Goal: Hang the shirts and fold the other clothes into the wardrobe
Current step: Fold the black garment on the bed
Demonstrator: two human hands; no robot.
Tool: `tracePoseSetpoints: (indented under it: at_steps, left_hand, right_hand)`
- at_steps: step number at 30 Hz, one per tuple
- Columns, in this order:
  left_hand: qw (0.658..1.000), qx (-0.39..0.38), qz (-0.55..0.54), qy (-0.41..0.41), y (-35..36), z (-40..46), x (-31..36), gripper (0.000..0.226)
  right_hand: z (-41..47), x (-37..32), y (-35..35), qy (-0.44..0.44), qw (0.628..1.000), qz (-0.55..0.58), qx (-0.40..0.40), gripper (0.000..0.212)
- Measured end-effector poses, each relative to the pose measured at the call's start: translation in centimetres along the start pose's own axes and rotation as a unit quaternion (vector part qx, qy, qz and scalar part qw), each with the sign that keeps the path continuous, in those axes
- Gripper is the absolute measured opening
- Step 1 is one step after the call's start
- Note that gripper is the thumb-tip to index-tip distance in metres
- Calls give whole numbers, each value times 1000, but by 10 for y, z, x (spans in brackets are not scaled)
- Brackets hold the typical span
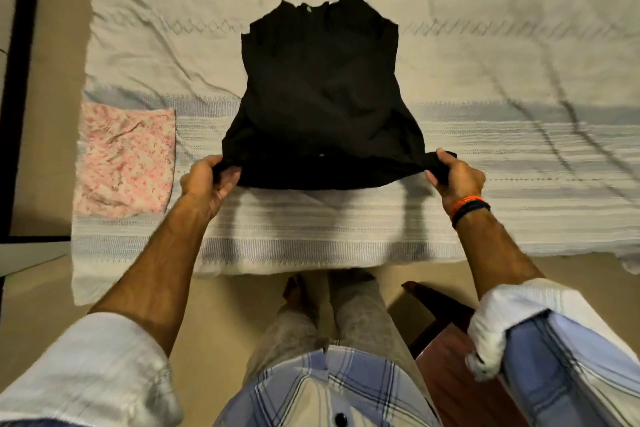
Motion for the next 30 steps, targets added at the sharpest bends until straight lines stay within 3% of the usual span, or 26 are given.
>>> tracePoseSetpoints:
  at_steps: [6, 12, 18, 25, 30]
  left_hand:
    - [999, 25, -21, -17, 66, 22, 43, 22]
    - [998, 48, 23, -16, 118, 54, 72, 27]
    - [996, 63, 56, -37, 165, 98, 86, 22]
    - [992, 99, 81, -22, 198, 142, 105, 18]
    - [996, 84, 43, -1, 219, 164, 113, 31]
  right_hand:
    - [33, -44, 76, 27, 999, 34, -13, 15]
    - [63, -61, 132, 46, 999, 17, -2, 15]
    - [86, -63, 179, 49, 999, -3, 25, 26]
    - [123, -56, 224, 43, 998, -10, 43, 20]
    - [140, -54, 255, 23, 999, 11, 29, 19]
Point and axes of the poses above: each hand's wrist, its own z-axis towards the middle knuckle, its own y-axis out of the palm, x = y × z, the point moved 7 cm from there along z, towards the middle knuckle, and after that the axes turned 15 degrees about x, right-handed, at the moved point
